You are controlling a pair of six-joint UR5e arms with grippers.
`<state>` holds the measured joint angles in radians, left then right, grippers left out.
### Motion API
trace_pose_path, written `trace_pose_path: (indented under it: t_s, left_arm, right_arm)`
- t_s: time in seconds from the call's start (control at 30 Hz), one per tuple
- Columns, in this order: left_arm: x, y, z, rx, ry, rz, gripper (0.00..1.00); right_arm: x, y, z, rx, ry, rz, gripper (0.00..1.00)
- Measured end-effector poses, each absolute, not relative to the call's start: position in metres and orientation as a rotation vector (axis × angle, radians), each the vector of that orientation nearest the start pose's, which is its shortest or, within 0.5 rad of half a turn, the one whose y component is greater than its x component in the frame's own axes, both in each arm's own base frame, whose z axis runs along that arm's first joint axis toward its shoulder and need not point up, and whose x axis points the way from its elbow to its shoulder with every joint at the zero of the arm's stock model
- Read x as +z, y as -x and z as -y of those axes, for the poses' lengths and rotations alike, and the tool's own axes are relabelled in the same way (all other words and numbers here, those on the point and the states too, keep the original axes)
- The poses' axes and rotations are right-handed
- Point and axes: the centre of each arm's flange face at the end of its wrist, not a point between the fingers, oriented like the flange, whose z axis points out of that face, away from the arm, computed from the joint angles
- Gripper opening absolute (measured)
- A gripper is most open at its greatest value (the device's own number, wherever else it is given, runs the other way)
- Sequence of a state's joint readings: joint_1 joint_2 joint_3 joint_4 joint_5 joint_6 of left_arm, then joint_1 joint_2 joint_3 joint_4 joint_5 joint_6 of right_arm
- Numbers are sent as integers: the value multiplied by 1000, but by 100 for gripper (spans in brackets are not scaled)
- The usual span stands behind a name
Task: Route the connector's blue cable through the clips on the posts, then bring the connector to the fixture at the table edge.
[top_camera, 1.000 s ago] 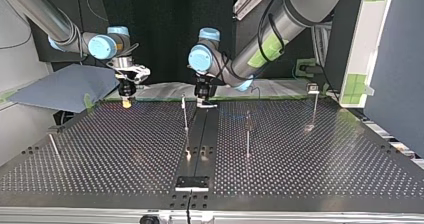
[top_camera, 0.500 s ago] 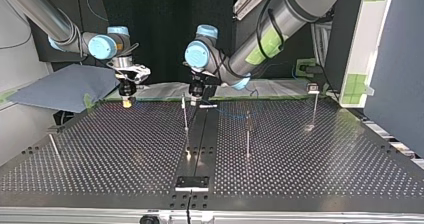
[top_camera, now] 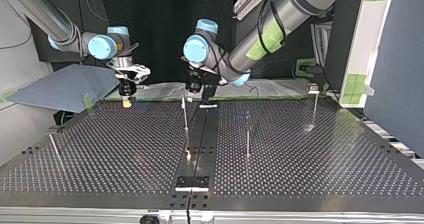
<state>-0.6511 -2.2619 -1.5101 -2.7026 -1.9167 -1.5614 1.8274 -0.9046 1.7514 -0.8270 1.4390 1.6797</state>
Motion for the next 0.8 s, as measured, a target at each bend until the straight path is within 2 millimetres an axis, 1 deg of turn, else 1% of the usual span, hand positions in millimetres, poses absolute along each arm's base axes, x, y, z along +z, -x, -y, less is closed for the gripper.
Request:
trace_pose_path:
  t_s: [0.17, 0.37, 0.8]
  left_arm:
    - [145, -464, 481, -168, -328, -1720, 100]
    - [145, -457, 487, -176, -340, -1720, 100]
    - [146, -452, 493, -208, -358, -1716, 100]
  right_arm:
    - [101, -299, 562, 1555, -1471, 1112, 0]
    - [101, -299, 562, 1558, -1472, 1111, 0]
    - [101, -300, 561, 1562, -1475, 1109, 0]
